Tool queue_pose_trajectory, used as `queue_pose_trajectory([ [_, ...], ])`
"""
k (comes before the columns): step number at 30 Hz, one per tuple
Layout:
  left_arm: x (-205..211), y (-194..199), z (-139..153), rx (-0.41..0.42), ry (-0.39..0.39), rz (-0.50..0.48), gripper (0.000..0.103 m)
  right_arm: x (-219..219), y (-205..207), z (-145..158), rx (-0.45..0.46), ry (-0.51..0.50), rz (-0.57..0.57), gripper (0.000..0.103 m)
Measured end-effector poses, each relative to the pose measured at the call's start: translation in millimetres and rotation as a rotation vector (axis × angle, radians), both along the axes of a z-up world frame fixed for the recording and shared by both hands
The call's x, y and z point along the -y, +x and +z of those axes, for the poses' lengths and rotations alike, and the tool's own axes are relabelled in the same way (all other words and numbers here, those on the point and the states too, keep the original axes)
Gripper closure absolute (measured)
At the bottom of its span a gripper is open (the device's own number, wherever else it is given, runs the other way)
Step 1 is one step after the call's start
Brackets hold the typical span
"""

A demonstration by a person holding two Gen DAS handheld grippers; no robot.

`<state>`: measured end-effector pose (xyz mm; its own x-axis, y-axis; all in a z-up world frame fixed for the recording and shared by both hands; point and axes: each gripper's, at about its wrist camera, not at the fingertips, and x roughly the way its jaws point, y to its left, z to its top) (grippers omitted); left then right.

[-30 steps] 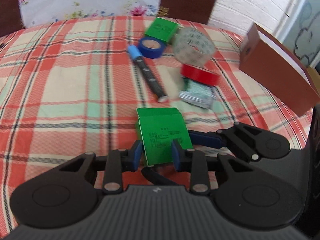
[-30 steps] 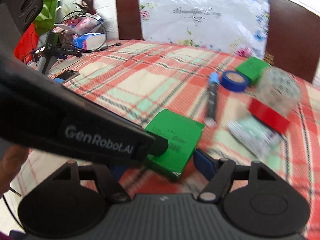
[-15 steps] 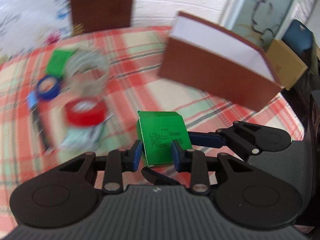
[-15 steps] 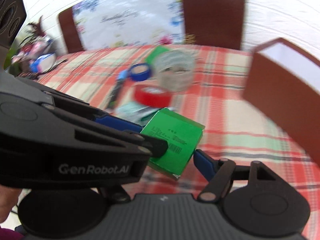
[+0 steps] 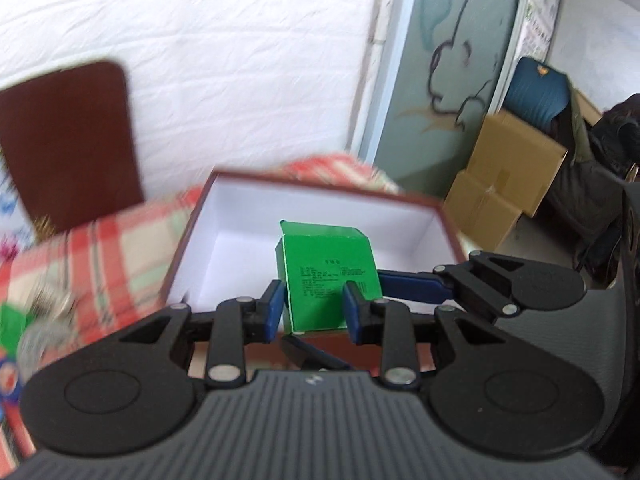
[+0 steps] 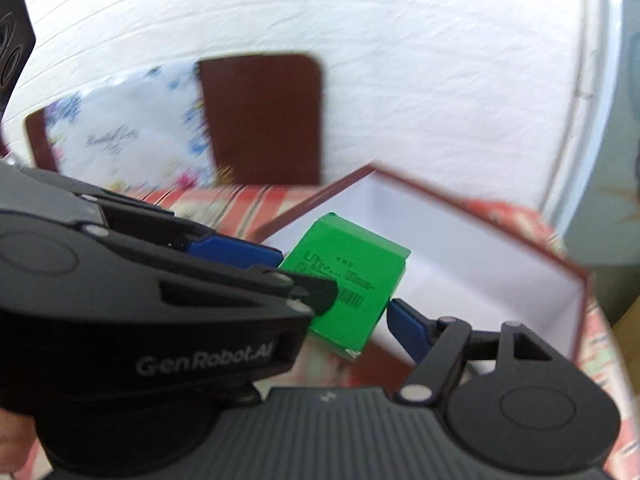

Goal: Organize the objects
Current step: 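Carry the green box with the left gripper over the brown box, then open the left gripper to drop the green box inside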

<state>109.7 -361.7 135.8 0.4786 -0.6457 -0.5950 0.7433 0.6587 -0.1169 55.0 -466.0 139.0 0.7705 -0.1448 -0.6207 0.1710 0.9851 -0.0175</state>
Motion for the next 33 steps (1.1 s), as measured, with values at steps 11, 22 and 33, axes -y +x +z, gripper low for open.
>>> queue_pose_trajectory([
  [11, 60.4, 36.5, -38.8, -0.081, 0.029, 0.007, 0.066, 68.8, 44.2, -35.6, -0.058, -0.012, -0.146, 0.021],
  [22, -22.6, 39.4, -13.4, -0.027, -0.059, 0.103, 0.054, 39.8, 33.0, -11.9, 0.025, -0.044, -0.129, 0.011],
  [33, -189.3, 36.8, -30.5, -0.041, 0.001, 0.302, 0.055, -78.7, 1.7, -23.9, 0.194, -0.019, 0.112, 0.029],
])
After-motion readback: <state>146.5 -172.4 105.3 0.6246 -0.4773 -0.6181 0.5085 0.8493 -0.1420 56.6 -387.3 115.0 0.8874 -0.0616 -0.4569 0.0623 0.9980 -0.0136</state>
